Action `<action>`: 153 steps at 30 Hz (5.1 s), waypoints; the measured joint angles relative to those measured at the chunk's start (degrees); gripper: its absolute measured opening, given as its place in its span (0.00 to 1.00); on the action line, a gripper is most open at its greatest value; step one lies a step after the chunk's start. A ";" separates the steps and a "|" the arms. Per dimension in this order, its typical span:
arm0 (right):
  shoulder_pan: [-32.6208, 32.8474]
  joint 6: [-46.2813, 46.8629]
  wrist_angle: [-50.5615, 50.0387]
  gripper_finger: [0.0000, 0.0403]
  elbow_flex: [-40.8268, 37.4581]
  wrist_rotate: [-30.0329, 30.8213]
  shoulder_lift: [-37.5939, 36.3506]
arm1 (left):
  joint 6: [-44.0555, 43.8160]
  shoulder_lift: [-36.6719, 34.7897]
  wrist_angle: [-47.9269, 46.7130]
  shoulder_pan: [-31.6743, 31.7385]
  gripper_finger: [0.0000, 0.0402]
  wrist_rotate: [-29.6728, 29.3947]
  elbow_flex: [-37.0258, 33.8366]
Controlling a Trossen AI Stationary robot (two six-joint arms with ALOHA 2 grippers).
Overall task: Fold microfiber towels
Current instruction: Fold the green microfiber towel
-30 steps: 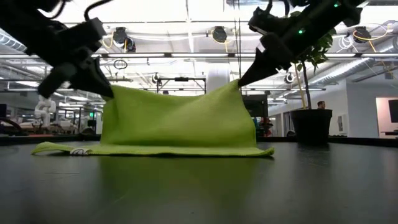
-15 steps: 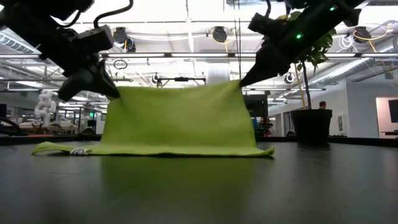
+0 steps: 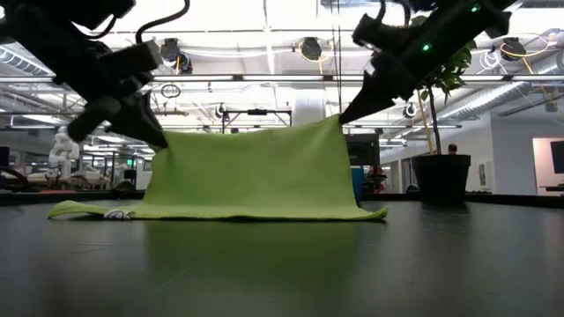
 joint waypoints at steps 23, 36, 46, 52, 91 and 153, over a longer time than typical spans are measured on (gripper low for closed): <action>15.34 12.06 18.78 0.00 -8.30 -4.40 9.03 | -13.68 0.00 -1.17 -18.00 0.01 11.25 -0.11; 15.59 11.96 21.53 0.08 -8.28 -13.33 8.98 | -16.23 0.01 -0.21 -18.28 0.20 23.44 -0.11; 15.11 12.91 21.52 0.26 -8.28 -13.09 8.98 | -16.46 0.00 -0.19 -18.18 0.36 20.31 -0.11; 11.87 16.63 21.48 0.29 -8.28 -10.48 8.98 | -18.20 0.00 -0.10 -16.05 0.37 16.34 -0.11; 1.26 21.43 30.66 0.23 -5.64 -17.27 25.66 | -28.32 18.94 32.24 -14.00 0.37 37.54 -5.84; 8.38 11.43 34.40 0.23 -5.75 -10.11 14.57 | 42.34 20.22 4.71 -24.48 0.25 6.82 2.73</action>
